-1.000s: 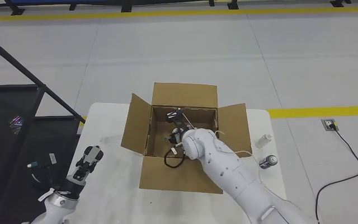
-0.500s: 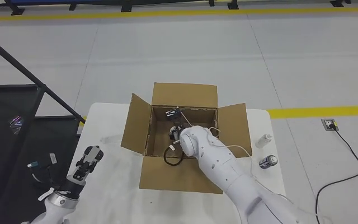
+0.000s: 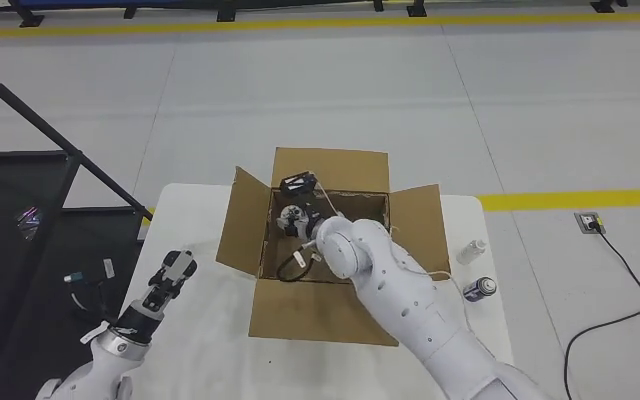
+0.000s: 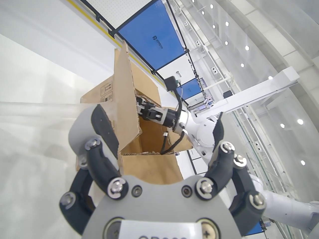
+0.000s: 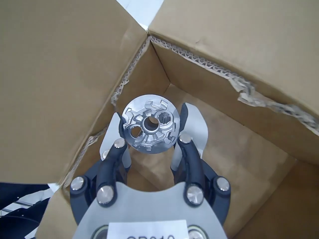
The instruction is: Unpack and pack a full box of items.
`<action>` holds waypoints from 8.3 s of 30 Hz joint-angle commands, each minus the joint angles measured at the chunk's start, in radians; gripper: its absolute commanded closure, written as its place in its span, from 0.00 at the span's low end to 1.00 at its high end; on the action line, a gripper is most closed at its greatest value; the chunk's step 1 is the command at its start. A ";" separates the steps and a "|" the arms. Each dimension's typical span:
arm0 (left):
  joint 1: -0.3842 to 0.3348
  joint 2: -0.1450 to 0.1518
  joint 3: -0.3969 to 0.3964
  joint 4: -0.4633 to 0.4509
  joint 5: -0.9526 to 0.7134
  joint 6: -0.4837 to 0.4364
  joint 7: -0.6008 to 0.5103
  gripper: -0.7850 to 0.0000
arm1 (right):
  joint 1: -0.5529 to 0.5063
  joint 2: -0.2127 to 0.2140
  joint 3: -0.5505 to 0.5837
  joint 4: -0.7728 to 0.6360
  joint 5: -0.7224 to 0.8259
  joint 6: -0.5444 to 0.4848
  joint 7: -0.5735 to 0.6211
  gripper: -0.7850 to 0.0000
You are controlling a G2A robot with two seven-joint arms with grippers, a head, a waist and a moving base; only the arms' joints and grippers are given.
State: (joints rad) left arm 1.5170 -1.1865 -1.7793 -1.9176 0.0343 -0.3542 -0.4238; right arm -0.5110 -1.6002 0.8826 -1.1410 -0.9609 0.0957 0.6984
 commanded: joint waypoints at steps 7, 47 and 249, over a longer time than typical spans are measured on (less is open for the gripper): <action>-0.036 0.004 0.025 0.014 0.000 0.002 -0.022 0.00 | -0.440 0.102 0.227 -0.777 -0.281 0.005 0.182 1.00; -0.059 0.006 0.044 0.025 -0.008 0.001 -0.038 0.00 | -1.085 0.168 0.790 -0.787 -0.092 0.006 -0.082 1.00; 0.003 0.024 -0.048 0.050 -0.078 0.030 -0.028 0.00 | -0.913 0.328 0.696 -0.764 -0.390 -0.285 0.092 1.00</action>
State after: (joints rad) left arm 1.5200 -1.1620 -1.8268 -1.8673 -0.0434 -0.3246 -0.4515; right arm -1.4093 -1.2736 1.5669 -1.8613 -1.3493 -0.1876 0.7933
